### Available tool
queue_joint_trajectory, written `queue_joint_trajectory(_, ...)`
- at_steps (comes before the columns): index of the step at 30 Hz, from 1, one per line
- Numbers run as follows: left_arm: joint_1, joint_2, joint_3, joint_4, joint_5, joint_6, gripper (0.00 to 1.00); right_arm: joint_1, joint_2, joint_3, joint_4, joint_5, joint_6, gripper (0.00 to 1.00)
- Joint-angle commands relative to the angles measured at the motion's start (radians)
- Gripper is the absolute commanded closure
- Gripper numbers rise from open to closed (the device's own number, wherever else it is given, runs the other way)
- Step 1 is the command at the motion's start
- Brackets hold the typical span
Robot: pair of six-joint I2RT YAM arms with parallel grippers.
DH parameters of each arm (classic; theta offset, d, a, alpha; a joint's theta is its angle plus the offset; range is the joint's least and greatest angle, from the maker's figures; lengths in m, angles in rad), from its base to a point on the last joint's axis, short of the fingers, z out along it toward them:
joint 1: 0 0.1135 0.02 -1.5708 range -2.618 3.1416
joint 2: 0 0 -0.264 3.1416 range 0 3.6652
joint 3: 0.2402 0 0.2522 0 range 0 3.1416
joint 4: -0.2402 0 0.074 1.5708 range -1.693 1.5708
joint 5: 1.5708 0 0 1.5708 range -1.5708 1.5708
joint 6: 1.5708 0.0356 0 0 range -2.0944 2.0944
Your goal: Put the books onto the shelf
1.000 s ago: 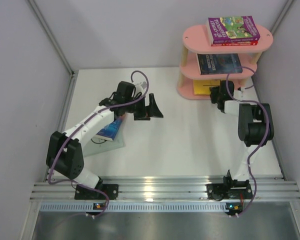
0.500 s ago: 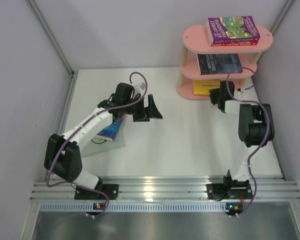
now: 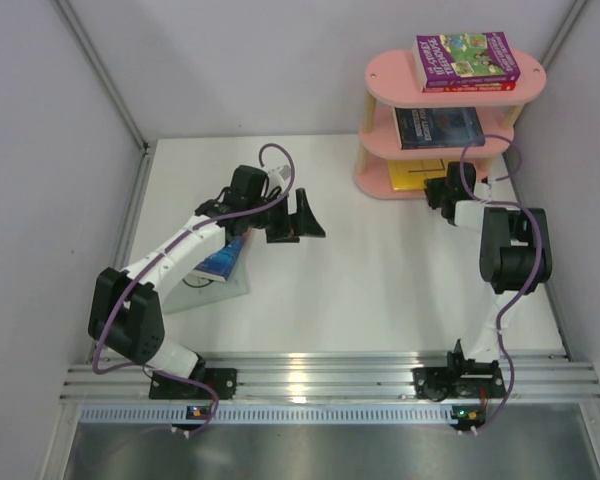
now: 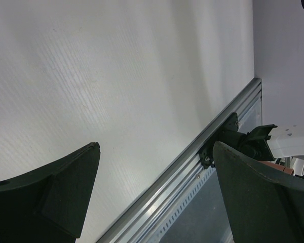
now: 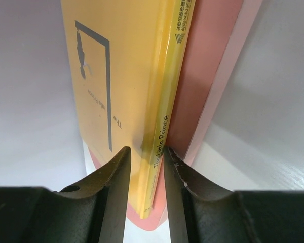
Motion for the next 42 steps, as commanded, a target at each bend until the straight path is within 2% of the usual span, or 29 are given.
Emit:
queue_joint_trajectory(1,0.0,-0.024,0.006,0.059,-0.005,-0.004,0.02,0.006,-0.008,0.029,0.055,-0.007,0.009,0.68)
queue_joint_trajectory(19,0.0,-0.027,0.011,0.051,-0.011,0.011,0.02,0.018,0.004,0.026,0.052,0.008,0.024,0.67)
queue_joint_trajectory(25,0.002,-0.027,0.012,0.051,-0.013,0.006,0.02,0.018,-0.004,0.032,0.044,-0.013,0.034,0.64)
queue_joint_trajectory(36,0.002,-0.038,0.038,0.011,-0.056,0.034,0.02,0.018,-0.074,0.015,-0.005,-0.024,0.005,0.53)
queue_joint_trajectory(42,0.003,-0.044,0.043,0.014,-0.064,0.028,0.02,0.012,-0.145,-0.069,0.073,-0.07,0.034,0.51)
